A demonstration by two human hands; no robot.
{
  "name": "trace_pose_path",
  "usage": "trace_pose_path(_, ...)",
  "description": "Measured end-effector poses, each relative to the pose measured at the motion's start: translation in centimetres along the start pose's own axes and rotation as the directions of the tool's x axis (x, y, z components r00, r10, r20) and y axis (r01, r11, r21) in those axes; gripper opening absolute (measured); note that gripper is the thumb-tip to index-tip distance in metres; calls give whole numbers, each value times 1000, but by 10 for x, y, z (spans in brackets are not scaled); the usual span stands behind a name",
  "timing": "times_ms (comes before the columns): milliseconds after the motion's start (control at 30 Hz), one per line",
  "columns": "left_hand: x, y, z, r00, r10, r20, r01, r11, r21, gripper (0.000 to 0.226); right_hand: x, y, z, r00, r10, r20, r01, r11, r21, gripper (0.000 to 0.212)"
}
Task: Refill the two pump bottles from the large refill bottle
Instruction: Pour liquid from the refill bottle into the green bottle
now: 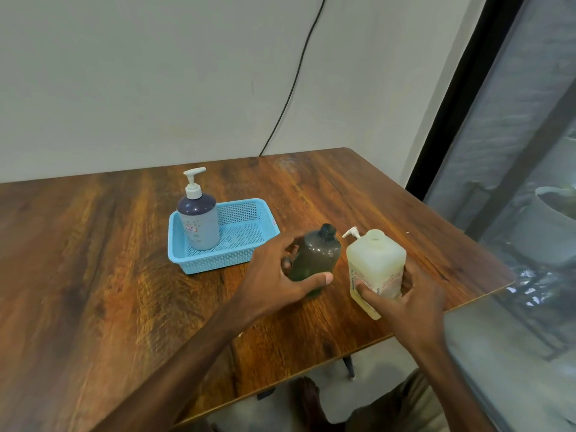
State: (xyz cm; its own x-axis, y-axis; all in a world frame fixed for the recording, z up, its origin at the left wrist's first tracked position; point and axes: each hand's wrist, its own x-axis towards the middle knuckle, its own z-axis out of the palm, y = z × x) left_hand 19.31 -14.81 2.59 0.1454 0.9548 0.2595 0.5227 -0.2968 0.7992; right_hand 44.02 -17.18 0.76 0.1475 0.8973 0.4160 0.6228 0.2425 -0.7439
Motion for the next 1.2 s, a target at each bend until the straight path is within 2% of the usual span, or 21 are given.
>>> trace_pose_path(233,-8,7,-10,992,103,68,-111,987,118,75,-4,-8,-10,998,-33,61,38,996,-80,78)
trace_pose_path(567,-11,-2,-12,991,55,124,-85,964,251,97,1,-10,-18,990,-56,129,83,973,-216,78)
trace_pose_path(800,-9,-2,-12,992,55,111,-78,974,211,96,2,-10,-21,984,-75,160,114,961,-253,84)
trace_pose_path(1200,-9,-3,-9,991,68,114,-93,968,231,96,3,-11,-24,986,-30,166,82,947,-311,88)
